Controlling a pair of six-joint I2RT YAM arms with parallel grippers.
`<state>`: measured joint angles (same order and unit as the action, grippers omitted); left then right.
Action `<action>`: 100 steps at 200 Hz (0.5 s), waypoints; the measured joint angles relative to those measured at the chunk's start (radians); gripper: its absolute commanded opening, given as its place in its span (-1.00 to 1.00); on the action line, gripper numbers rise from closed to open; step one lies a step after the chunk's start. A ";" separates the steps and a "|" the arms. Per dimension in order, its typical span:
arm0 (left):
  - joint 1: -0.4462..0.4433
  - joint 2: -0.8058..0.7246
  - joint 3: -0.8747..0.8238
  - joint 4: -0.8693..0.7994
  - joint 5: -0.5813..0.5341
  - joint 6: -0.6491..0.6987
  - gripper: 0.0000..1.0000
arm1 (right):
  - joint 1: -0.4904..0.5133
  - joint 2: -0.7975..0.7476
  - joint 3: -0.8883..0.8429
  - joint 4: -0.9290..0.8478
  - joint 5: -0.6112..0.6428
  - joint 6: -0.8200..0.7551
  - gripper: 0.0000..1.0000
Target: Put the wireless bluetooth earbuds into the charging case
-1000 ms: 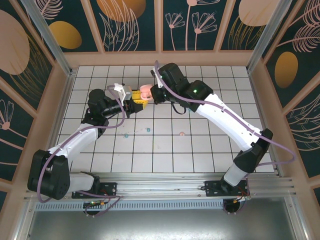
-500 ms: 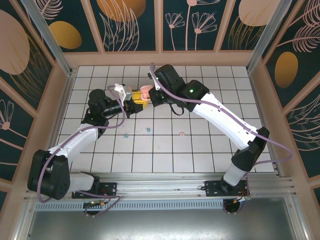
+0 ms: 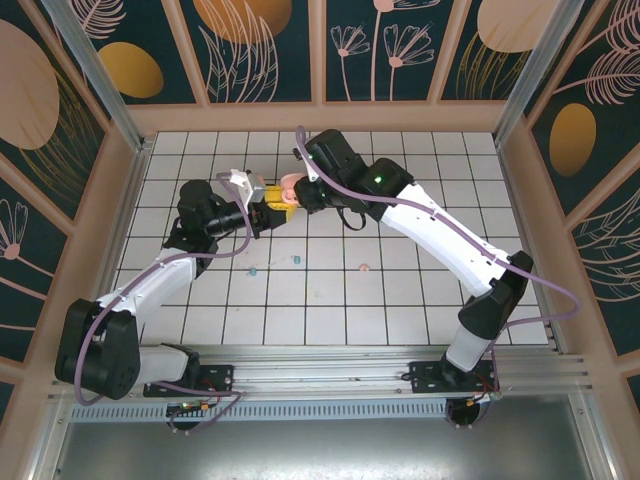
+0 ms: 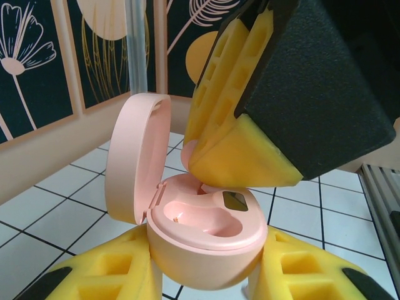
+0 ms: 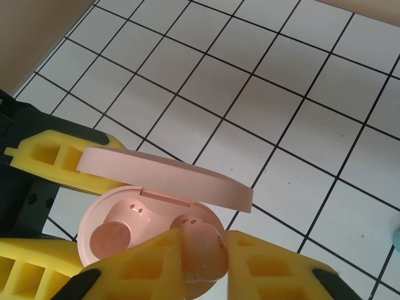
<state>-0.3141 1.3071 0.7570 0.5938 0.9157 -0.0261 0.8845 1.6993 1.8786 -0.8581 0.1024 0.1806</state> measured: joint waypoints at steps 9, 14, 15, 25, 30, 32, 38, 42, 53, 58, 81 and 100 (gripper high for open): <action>0.000 0.000 0.000 0.000 0.000 0.000 -0.71 | 0.000 0.000 0.000 0.000 -0.003 0.000 -0.53; 0.000 0.000 0.000 0.000 0.000 0.000 -0.71 | 0.000 0.000 0.000 0.000 -0.006 0.000 -0.51; 0.000 0.000 0.000 0.000 0.000 0.000 -0.71 | 0.000 0.000 0.000 0.000 -0.006 0.000 -0.50; 0.000 0.000 0.000 0.000 0.001 0.000 -0.71 | 0.000 0.000 0.000 0.000 -0.011 -0.001 -0.47; 0.000 0.000 0.000 0.000 0.002 0.000 -0.71 | -0.001 0.000 0.000 0.000 -0.014 0.000 -0.46; 0.000 0.000 0.000 0.000 0.001 0.000 -0.71 | -0.001 0.000 0.000 0.000 -0.015 0.000 -0.45; 0.000 0.000 0.000 0.000 0.001 0.000 -0.71 | -0.002 0.000 0.000 0.000 -0.018 0.000 -0.45; 0.000 0.000 0.000 0.000 0.000 0.000 -0.71 | -0.002 0.000 0.000 0.000 -0.020 0.000 -0.44; 0.000 0.000 0.000 0.000 0.000 0.000 -0.71 | -0.002 0.000 0.000 0.000 -0.024 0.000 -0.43; 0.000 0.000 0.000 0.000 0.000 0.000 -0.71 | -0.002 0.000 0.000 0.000 -0.024 0.000 -0.44; 0.000 0.000 0.000 0.000 0.000 0.000 -0.71 | -0.002 0.000 0.000 0.001 -0.026 0.000 -0.43; 0.000 0.000 0.000 0.000 -0.001 0.000 -0.71 | -0.002 0.000 0.000 0.001 -0.028 0.000 -0.44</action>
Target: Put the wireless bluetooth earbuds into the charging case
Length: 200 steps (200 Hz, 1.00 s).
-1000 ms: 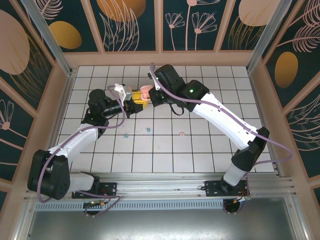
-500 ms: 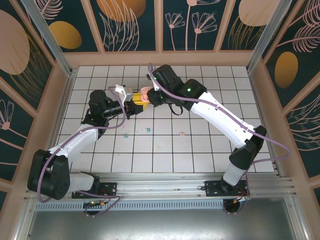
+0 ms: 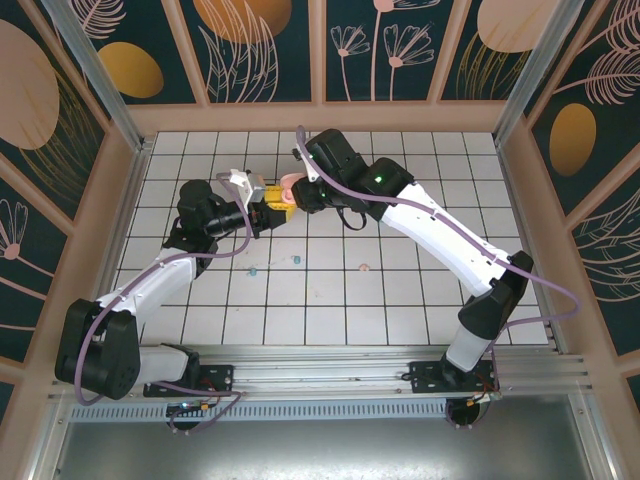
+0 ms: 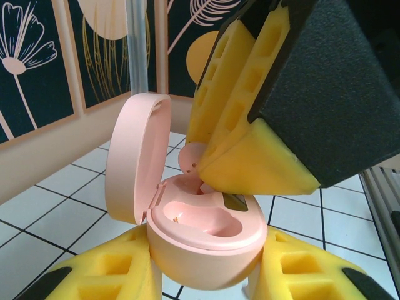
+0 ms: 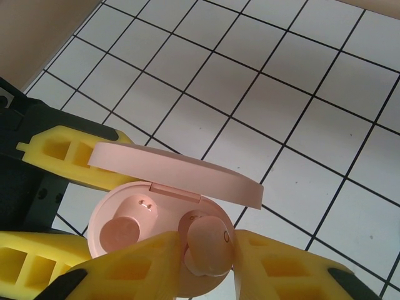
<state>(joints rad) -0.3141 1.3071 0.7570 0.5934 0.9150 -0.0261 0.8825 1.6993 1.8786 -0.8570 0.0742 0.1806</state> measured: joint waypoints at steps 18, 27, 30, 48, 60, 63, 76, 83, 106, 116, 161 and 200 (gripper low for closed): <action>0.000 0.000 0.000 0.000 0.000 0.000 -0.71 | 0.000 0.000 0.000 0.000 -0.002 0.000 -0.45; 0.000 0.000 0.000 0.000 0.000 0.000 -0.71 | -0.002 0.000 0.000 0.000 -0.008 0.000 -0.46; 0.000 0.000 0.000 0.000 0.000 0.000 -0.71 | -0.002 0.000 0.000 0.001 -0.011 0.001 -0.45; 0.000 0.000 0.000 0.000 -0.005 0.000 -0.71 | -0.014 0.000 0.000 0.008 -0.037 0.008 -0.44; 0.000 0.000 0.000 0.001 -0.008 0.000 -0.71 | -0.023 0.000 -0.001 0.013 -0.057 0.011 -0.40; 0.000 0.000 0.000 0.001 -0.008 0.000 -0.71 | -0.024 0.000 -0.001 0.014 -0.060 0.013 -0.39; 0.000 0.000 0.000 0.001 -0.009 0.000 -0.71 | -0.028 -0.001 -0.003 0.016 -0.077 0.016 -0.34; 0.000 0.000 0.000 0.001 -0.011 0.000 -0.71 | -0.030 -0.001 -0.006 0.019 -0.084 0.018 -0.33; 0.000 0.000 0.000 0.001 -0.012 0.000 -0.71 | -0.038 -0.002 -0.012 0.023 -0.106 0.027 -0.26; 0.000 0.000 0.000 0.001 -0.012 0.000 -0.71 | -0.042 -0.002 -0.012 0.023 -0.113 0.031 -0.25; 0.000 0.000 0.000 0.001 -0.018 0.000 -0.71 | -0.050 -0.004 -0.016 0.036 -0.146 0.039 -0.24; 0.000 0.000 0.000 0.001 -0.027 0.000 -0.71 | -0.066 -0.028 -0.037 0.056 -0.169 0.047 -0.24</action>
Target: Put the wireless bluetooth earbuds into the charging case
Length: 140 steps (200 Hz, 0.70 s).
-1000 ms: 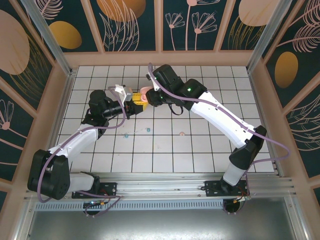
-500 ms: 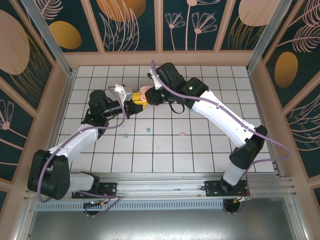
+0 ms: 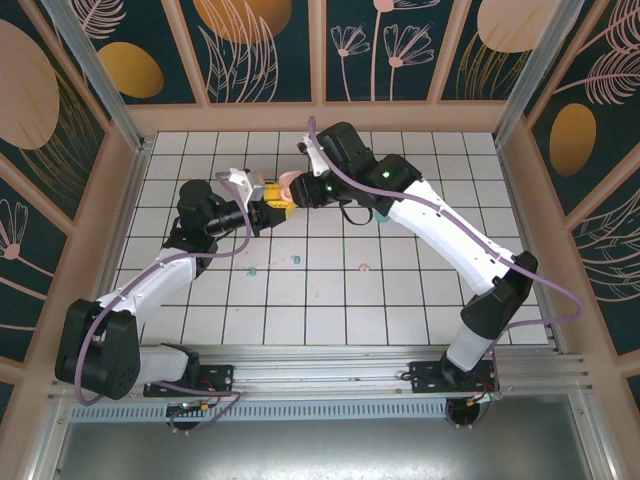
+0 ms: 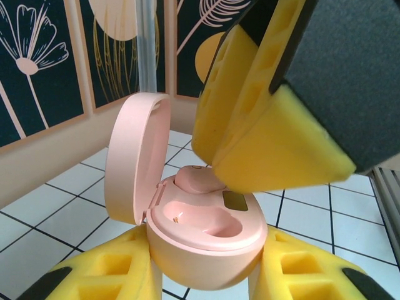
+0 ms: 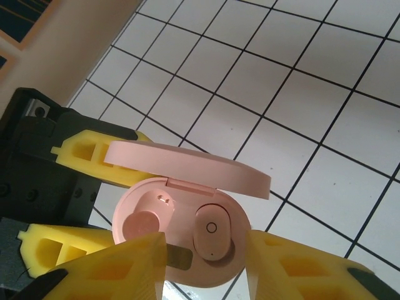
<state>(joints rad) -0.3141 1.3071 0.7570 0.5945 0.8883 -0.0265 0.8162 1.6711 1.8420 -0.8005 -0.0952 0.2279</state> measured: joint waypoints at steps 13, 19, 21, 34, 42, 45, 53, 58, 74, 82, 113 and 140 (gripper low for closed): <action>0.000 0.000 0.000 0.000 -0.001 0.000 -0.71 | -0.011 -0.032 -0.027 0.020 -0.008 0.011 -0.24; 0.000 0.000 0.000 0.000 -0.001 0.000 -0.72 | -0.018 -0.048 -0.042 0.030 -0.012 0.015 -0.24; 0.000 0.000 0.000 0.000 -0.001 0.000 -0.72 | -0.019 -0.055 -0.049 0.035 -0.016 0.018 -0.24; 0.000 0.000 0.000 0.000 -0.001 0.000 -0.71 | -0.044 -0.106 -0.093 0.070 -0.031 0.035 -0.24; 0.000 0.000 0.000 0.000 -0.002 0.000 -0.72 | -0.063 -0.140 -0.123 0.092 -0.042 0.046 -0.24; 0.000 0.000 0.000 0.000 -0.003 0.000 -0.72 | -0.071 -0.154 -0.134 0.101 -0.045 0.052 -0.24; 0.000 0.000 0.000 0.000 -0.004 0.000 -0.72 | -0.095 -0.191 -0.166 0.128 -0.057 0.068 -0.24; 0.000 0.000 0.000 0.000 -0.004 0.000 -0.72 | -0.112 -0.217 -0.188 0.145 -0.061 0.078 -0.24; 0.000 0.000 0.000 0.000 -0.007 0.000 -0.71 | -0.164 -0.291 -0.254 0.193 -0.064 0.114 -0.24; 0.000 0.000 0.000 0.000 -0.007 0.000 -0.71 | -0.189 -0.324 -0.283 0.208 -0.062 0.131 -0.24; 0.000 0.000 0.000 0.000 -0.007 0.000 -0.71 | -0.301 -0.404 -0.406 0.241 -0.053 0.217 -0.27; 0.000 0.000 0.000 0.001 -0.007 0.000 -0.71 | -0.389 -0.404 -0.555 0.248 -0.035 0.281 -0.43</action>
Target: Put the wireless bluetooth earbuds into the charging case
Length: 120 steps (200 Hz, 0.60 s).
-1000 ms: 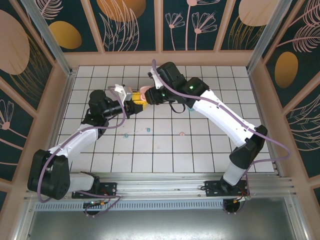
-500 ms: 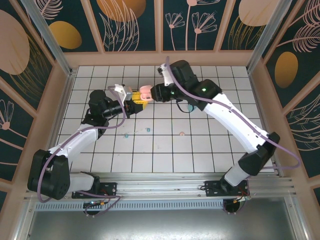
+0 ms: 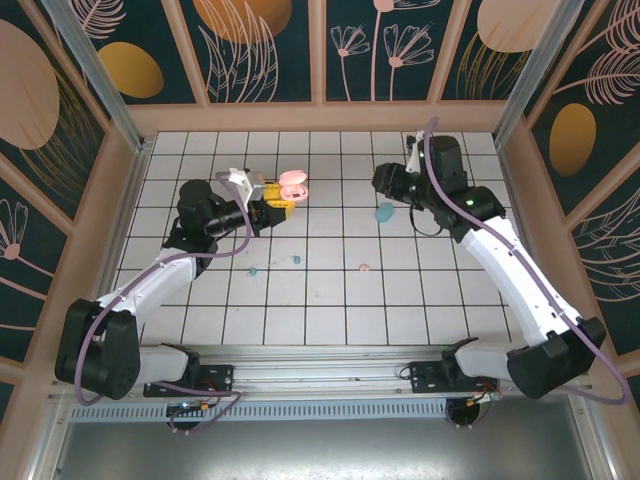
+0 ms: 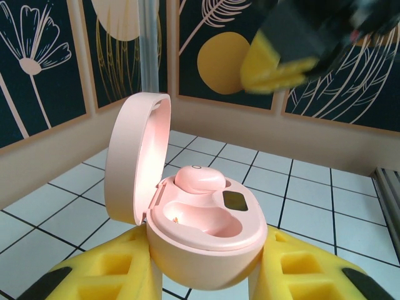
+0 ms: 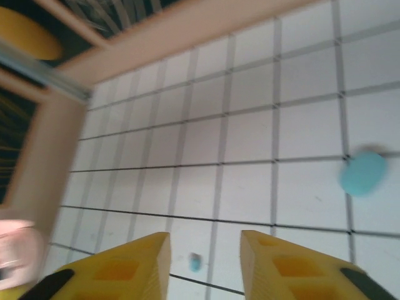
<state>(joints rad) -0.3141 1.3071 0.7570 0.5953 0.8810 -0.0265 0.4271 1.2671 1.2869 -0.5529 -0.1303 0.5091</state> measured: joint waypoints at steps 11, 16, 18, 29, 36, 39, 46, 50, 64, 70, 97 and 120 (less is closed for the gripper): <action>0.000 0.000 0.000 0.000 0.000 0.000 -0.72 | -0.009 0.010 -0.073 0.004 0.002 0.023 -0.48; 0.000 0.000 0.000 0.000 0.000 0.000 -0.71 | -0.009 0.018 -0.107 0.005 0.001 0.032 -0.51; 0.000 0.000 0.000 0.000 0.000 0.000 -0.72 | -0.008 0.021 -0.120 0.005 0.001 0.032 -0.52; 0.000 0.000 0.000 0.000 0.000 0.000 -0.72 | -0.008 0.043 -0.190 0.012 -0.007 0.059 -0.56; 0.000 0.000 0.000 0.000 0.000 0.000 -0.71 | -0.008 0.059 -0.233 0.019 -0.015 0.079 -0.58; 0.000 0.000 0.000 0.000 0.000 0.000 -0.71 | -0.007 0.065 -0.248 0.023 -0.019 0.082 -0.58; 0.000 0.000 0.000 0.000 0.000 0.000 -0.71 | -0.005 0.077 -0.283 0.034 -0.027 0.103 -0.58; 0.000 0.000 0.000 0.000 0.000 0.000 -0.71 | -0.003 0.082 -0.298 0.041 -0.029 0.113 -0.58; 0.000 0.000 0.000 0.000 0.000 0.000 -0.72 | 0.016 0.099 -0.344 0.061 -0.028 0.149 -0.58; 0.000 0.000 0.000 0.001 0.000 0.000 -0.71 | 0.027 0.106 -0.353 0.068 -0.027 0.159 -0.57; 0.000 0.000 0.000 0.006 0.000 0.000 -0.71 | 0.089 0.169 -0.348 0.095 0.007 0.178 -0.53; 0.000 0.000 -0.001 0.007 -0.002 0.000 -0.72 | 0.122 0.253 -0.330 0.110 0.039 0.137 -0.53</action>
<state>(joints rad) -0.3141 1.3067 0.7563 0.6022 0.8791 -0.0265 0.5491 1.5200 0.9569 -0.4427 -0.0914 0.6460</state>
